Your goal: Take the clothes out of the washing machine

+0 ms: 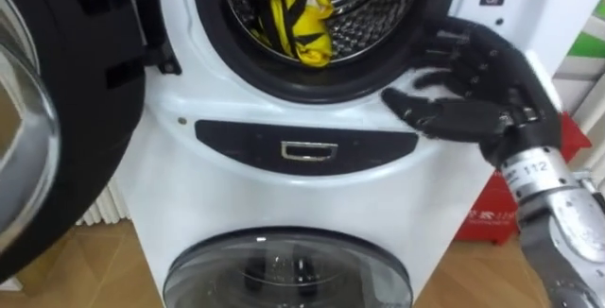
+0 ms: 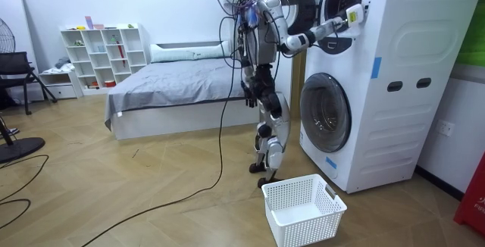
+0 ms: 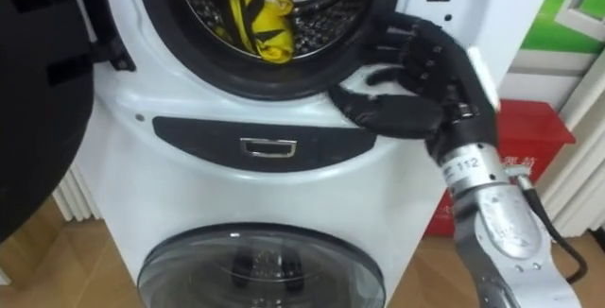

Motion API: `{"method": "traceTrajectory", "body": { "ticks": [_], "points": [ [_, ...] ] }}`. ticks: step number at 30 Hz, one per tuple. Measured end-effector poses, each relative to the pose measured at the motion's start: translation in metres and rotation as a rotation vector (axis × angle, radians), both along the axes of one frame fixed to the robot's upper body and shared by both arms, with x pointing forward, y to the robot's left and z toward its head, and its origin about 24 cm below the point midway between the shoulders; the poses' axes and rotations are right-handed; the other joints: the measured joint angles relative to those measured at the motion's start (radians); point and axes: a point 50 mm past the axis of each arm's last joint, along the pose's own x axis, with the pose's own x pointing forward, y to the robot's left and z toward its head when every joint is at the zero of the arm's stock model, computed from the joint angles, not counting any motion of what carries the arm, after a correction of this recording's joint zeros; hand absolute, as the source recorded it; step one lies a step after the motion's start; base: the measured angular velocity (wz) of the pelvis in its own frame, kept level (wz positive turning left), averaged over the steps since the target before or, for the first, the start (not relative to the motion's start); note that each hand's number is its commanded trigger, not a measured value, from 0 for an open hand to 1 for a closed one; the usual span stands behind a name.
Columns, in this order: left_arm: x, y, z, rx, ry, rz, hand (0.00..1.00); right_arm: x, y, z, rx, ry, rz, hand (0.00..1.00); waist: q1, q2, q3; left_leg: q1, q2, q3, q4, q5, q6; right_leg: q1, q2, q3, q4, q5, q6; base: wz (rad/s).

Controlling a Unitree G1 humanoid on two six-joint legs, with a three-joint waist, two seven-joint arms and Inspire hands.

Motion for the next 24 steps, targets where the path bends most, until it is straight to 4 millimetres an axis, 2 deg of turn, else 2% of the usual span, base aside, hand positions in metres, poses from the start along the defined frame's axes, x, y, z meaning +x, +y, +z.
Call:
{"method": "traceTrajectory", "body": {
  "ticks": [3, 7, 12, 17, 21, 24],
  "points": [
    [-0.001, 0.0, 0.0, -0.008, 0.003, 0.0, 0.0, -0.001, 0.008, 0.001, -0.025, -0.004, 0.053, 0.0, 0.006, 0.001, -0.0011, -0.002, 0.015, 0.004, 0.004, 0.002, -0.006, 0.006, 0.014, -0.006, -0.014, 0.0, 0.002, 0.01],
    [0.005, -0.001, 0.0, -0.013, -0.01, -0.006, 0.0, -0.003, 0.014, 0.004, -0.059, -0.016, 0.092, 0.0, -0.007, 0.006, -0.0029, -0.002, 0.021, 0.005, -0.004, 0.031, -0.041, 0.014, 0.017, -0.027, -0.031, 0.0, 0.002, 0.11],
    [0.01, 0.0, 0.0, -0.011, -0.016, -0.027, 0.0, -0.006, 0.016, 0.004, -0.163, -0.013, 0.178, 0.0, -0.013, 0.009, -0.0055, 0.022, 0.021, 0.005, -0.021, 0.033, -0.043, 0.042, 0.02, -0.029, -0.049, -0.002, 0.006, 0.03],
    [0.019, 0.0, 0.0, -0.034, -0.028, -0.035, 0.0, -0.011, 0.029, 0.003, -0.223, -0.002, 0.325, 0.0, -0.013, 0.007, -0.0061, 0.058, 0.018, 0.006, -0.061, 0.033, -0.043, 0.058, 0.023, -0.016, -0.056, -0.008, 0.017, 0.0],
    [0.023, 0.003, 0.001, -0.034, -0.043, -0.044, 0.0, -0.017, 0.05, -0.012, -0.261, 0.068, 0.473, 0.0, 0.004, -0.008, -0.0088, 0.089, 0.015, 0.028, -0.09, 0.031, -0.037, 0.084, 0.024, -0.005, -0.081, -0.008, 0.019, -0.02],
    [0.021, 0.004, 0.001, -0.038, -0.027, -0.039, 0.0, -0.019, 0.054, -0.015, -0.276, 0.083, 0.527, 0.0, 0.022, -0.02, -0.0127, 0.096, 0.008, 0.023, -0.089, 0.025, -0.027, 0.103, 0.021, -0.001, -0.1, -0.008, 0.021, 0.01]
  ]
}}
